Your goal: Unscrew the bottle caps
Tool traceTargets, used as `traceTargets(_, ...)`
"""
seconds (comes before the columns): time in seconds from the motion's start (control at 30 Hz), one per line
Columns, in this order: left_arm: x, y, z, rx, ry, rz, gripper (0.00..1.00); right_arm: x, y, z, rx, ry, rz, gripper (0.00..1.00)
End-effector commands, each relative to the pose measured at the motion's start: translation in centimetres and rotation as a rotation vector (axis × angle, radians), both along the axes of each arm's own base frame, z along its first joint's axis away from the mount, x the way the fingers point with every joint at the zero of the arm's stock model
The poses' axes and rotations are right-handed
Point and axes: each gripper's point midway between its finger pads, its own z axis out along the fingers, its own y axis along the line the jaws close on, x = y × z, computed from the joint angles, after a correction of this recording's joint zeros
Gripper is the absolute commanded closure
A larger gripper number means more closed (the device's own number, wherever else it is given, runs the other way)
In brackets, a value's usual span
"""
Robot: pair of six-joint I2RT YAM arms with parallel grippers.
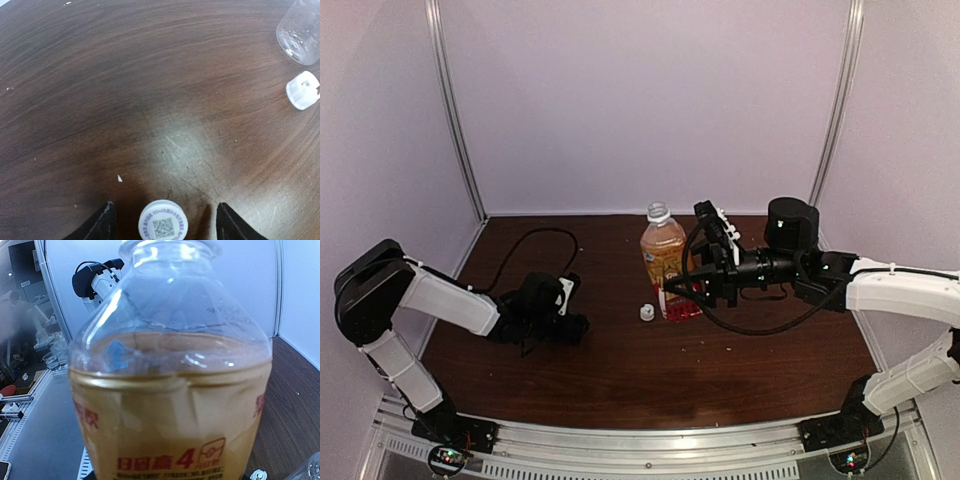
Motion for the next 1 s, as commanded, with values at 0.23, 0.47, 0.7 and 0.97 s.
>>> traceTargets(0.23, -0.2, -0.6, 13.0, -0.146, -0.173, -0.068, 0.02, 0.5, -0.3, -0.1, -0.007, -0.011, -0.030, 0.70)
traceTargets(0.47, -3.8, -2.7, 21.7, -0.326, -0.256, -0.292, 0.02, 0.7, -0.1, -0.1, -0.010, -0.012, -0.027, 0.70)
traceTargets(0.7, -7.3, -4.7, 28.7, -0.525, -0.311, -0.490, 0.02, 1.0, 0.4, 0.0, -0.008, -0.007, -0.017, 0.69)
traceTargets(0.97, -9.3, -6.5, 33.8, -0.653, -0.351, -0.646, 0.03, 0.8, 0.9, 0.1, -0.007, 0.008, 0.014, 0.69)
